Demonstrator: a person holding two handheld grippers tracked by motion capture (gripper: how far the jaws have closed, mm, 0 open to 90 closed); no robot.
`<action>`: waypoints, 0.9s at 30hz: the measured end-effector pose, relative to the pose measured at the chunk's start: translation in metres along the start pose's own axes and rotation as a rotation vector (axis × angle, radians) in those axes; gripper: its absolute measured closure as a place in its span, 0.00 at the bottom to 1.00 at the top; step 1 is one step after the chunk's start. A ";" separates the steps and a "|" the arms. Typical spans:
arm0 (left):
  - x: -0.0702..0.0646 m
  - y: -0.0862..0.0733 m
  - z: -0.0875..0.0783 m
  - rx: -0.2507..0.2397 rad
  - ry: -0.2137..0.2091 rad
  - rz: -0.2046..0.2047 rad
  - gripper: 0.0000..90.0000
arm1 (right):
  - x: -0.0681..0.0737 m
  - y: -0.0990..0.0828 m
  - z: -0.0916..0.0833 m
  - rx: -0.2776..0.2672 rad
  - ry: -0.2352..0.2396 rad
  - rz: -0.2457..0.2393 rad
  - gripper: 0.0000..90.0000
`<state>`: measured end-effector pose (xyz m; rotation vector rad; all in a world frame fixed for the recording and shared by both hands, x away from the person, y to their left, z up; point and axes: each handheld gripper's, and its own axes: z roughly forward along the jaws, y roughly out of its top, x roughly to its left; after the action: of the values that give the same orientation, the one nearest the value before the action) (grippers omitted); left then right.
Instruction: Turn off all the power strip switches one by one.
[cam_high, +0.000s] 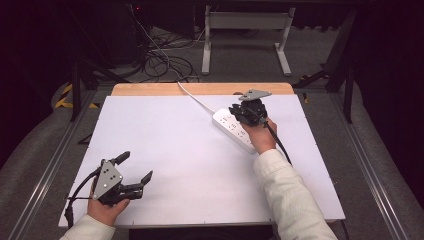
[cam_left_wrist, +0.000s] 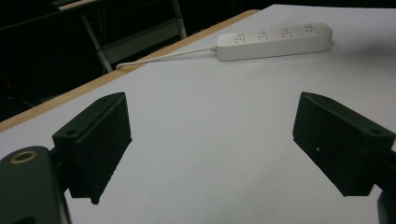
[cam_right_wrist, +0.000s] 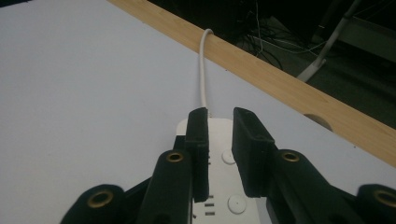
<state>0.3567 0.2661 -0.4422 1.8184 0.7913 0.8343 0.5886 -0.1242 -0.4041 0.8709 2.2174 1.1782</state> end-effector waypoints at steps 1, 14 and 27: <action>0.000 0.000 0.000 0.000 0.000 0.000 0.14 | 0.001 0.001 -0.004 -0.008 0.006 0.002 0.82; 0.000 0.000 -0.001 -0.003 0.007 -0.003 0.13 | 0.019 0.001 -0.059 -0.102 0.093 -0.020 0.46; -0.001 0.001 -0.002 -0.003 0.010 -0.001 0.13 | 0.033 -0.043 -0.105 -0.180 0.149 -0.001 0.20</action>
<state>0.3548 0.2654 -0.4412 1.8124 0.7968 0.8446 0.4837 -0.1758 -0.3901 0.7308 2.1834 1.4583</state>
